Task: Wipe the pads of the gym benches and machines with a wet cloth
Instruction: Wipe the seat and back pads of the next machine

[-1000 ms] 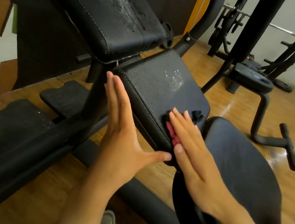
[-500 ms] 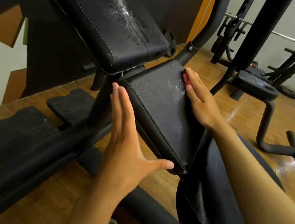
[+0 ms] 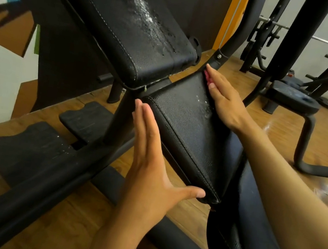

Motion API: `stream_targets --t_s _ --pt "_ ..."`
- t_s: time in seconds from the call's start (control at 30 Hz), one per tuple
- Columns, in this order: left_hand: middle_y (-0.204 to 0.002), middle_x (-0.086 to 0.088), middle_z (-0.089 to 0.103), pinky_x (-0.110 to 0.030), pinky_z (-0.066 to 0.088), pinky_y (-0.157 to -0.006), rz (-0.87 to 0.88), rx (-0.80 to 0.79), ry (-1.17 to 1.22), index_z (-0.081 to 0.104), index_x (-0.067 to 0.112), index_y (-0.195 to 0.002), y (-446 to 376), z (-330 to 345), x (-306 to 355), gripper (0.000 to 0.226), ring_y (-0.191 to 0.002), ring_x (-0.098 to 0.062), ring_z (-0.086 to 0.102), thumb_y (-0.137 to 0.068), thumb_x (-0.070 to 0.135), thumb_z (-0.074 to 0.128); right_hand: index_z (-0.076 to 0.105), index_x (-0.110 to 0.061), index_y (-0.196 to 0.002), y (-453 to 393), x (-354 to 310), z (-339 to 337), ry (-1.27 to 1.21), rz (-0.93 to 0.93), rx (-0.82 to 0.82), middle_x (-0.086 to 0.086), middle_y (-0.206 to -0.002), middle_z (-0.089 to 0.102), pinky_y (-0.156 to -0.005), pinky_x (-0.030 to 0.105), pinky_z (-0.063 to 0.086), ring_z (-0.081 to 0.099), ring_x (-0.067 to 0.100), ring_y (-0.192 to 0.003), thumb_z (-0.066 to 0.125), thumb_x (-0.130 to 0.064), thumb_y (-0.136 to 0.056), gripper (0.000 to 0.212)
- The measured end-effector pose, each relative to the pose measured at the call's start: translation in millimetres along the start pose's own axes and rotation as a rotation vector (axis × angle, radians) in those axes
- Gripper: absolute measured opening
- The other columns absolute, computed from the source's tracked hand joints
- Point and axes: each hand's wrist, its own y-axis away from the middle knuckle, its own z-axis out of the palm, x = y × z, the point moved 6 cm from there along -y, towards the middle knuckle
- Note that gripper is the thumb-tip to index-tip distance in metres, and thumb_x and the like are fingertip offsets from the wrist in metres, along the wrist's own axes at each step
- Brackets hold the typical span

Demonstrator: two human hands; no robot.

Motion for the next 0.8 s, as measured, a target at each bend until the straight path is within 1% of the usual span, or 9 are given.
stream_targets --t_s 0.1,0.23,0.3,0.37,0.47,0.6,0.67,0.73,0.8 --pt "-0.152 0.029 -0.046 -0.008 0.002 -0.111 0.019 0.004 0.002 -0.037 0.042 -0.150 -1 0 0 0.166 -0.151 -0.004 -0.028 -0.051 0.046 0.097 0.030 -0.025 -0.159 38 -46 19 0.006 -0.180 -0.025 -0.013 -0.165 0.023 -0.128 0.040 -0.004 0.007 0.008 -0.156 0.035 -0.023 -0.108 0.051" --pt "-0.153 0.028 -0.046 -0.009 -0.002 -0.111 0.039 0.009 -0.006 -0.037 0.041 -0.149 -3 1 -1 0.166 -0.149 -0.002 -0.032 -0.051 0.049 0.097 0.028 -0.015 -0.160 94 -88 46 0.015 -0.484 -0.122 -0.006 -0.168 0.023 -0.129 0.042 0.004 0.007 0.009 -0.157 0.037 -0.016 -0.110 0.050" --pt "-0.153 0.028 -0.046 -0.001 -0.002 -0.109 0.036 0.015 -0.014 -0.037 0.040 -0.150 -2 0 -2 0.166 -0.150 -0.003 -0.031 -0.051 0.049 0.097 0.027 -0.017 -0.159 71 -66 35 0.036 -0.406 -0.073 -0.007 -0.167 0.022 -0.129 0.042 0.006 0.008 0.008 -0.156 0.036 -0.021 -0.110 0.051" --pt "-0.152 0.029 -0.046 0.007 -0.003 -0.104 0.032 0.017 -0.022 -0.035 0.039 -0.152 -1 0 -3 0.166 -0.151 -0.002 -0.029 -0.051 0.047 0.097 0.026 -0.024 -0.159 35 -32 14 0.020 -0.174 0.001 -0.009 -0.166 0.023 -0.128 0.040 0.006 0.007 -0.001 -0.151 0.033 -0.030 -0.107 0.052" --pt "-0.153 0.029 -0.045 0.006 -0.001 -0.105 0.030 0.022 -0.015 -0.035 0.040 -0.152 0 0 -3 0.166 -0.151 -0.002 -0.028 -0.051 0.048 0.097 0.023 -0.029 -0.160 17 -9 2 0.023 0.018 0.024 -0.008 -0.168 0.020 -0.128 0.040 0.006 0.006 -0.006 -0.144 0.033 -0.027 -0.111 0.050" --pt "-0.157 0.024 -0.042 0.002 -0.002 -0.110 0.053 0.040 -0.011 -0.033 0.036 -0.154 -2 0 -1 0.165 -0.152 -0.006 -0.028 -0.052 0.048 0.097 0.025 -0.019 -0.161 85 -72 31 0.032 -0.307 -0.053 -0.007 -0.169 0.019 -0.129 0.039 0.003 0.003 0.005 -0.155 0.036 -0.022 -0.109 0.052" --pt "-0.161 0.019 -0.038 -0.011 0.003 -0.119 0.079 0.057 -0.023 -0.030 0.032 -0.155 -3 0 -2 0.161 -0.154 -0.009 -0.024 -0.056 0.050 0.095 0.028 -0.013 -0.159 128 -85 48 0.026 -0.467 -0.151 -0.002 -0.169 0.020 -0.129 0.045 0.004 0.006 0.013 -0.158 0.040 -0.012 -0.109 0.052" --pt "-0.161 0.021 -0.038 -0.020 0.007 -0.121 0.075 0.060 -0.013 -0.031 0.035 -0.155 -2 0 -2 0.161 -0.155 -0.009 -0.021 -0.055 0.049 0.096 0.030 -0.009 -0.158 133 -80 46 0.023 -0.505 -0.178 0.000 -0.168 0.023 -0.128 0.049 0.007 0.010 0.017 -0.158 0.039 -0.010 -0.108 0.052" --pt "-0.159 0.024 -0.039 -0.018 0.009 -0.119 0.056 0.053 0.009 -0.031 0.037 -0.155 -2 -1 -2 0.164 -0.155 -0.008 -0.021 -0.052 0.047 0.097 0.030 -0.008 -0.158 100 -62 40 -0.031 -0.400 -0.136 0.001 -0.167 0.028 -0.127 0.054 0.010 0.016 0.019 -0.157 0.034 -0.014 -0.109 0.050"
